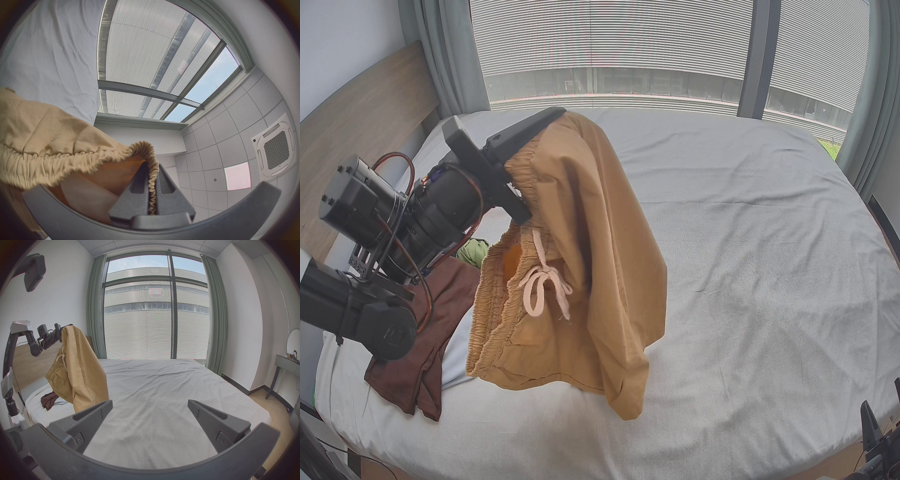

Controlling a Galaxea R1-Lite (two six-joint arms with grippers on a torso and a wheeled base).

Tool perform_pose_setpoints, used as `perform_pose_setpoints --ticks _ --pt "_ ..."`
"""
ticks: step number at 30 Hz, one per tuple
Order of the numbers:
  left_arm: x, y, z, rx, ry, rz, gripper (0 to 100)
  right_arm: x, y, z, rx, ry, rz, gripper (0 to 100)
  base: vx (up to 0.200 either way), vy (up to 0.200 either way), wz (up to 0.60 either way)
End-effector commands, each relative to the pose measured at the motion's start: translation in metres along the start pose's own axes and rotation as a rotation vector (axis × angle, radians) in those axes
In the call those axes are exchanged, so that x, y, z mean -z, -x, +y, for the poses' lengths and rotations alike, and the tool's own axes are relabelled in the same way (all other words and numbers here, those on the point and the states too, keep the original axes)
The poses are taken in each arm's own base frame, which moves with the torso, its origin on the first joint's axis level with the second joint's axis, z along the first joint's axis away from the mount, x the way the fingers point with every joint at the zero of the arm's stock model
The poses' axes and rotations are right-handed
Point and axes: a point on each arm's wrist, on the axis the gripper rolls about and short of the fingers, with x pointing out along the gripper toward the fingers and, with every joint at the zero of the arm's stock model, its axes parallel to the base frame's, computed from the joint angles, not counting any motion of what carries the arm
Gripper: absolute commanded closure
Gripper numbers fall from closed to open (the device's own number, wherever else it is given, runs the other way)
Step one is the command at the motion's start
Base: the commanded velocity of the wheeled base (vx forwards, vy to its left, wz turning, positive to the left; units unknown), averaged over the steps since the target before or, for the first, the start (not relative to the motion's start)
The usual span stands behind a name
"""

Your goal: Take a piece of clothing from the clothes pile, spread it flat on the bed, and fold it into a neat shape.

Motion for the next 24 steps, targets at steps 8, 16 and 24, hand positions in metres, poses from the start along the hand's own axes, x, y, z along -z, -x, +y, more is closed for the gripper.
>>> perform_pose_setpoints --ticks 8,16,24 --pt "0.021 -0.037 -0.003 0.094 0.030 0.073 100 0.005 0.000 0.000 -0.001 0.000 0.001 0 0.000 0.000 0.00" --pt "0.031 -0.044 -0.017 0.147 0.173 0.072 100 0.005 0.000 0.000 0.001 0.000 0.001 0 0.000 0.000 0.00" --pt "-0.003 -0.032 0.052 -0.015 0.128 -0.037 100 0.005 0.000 0.000 0.001 0.000 0.001 0 0.000 0.000 0.00"
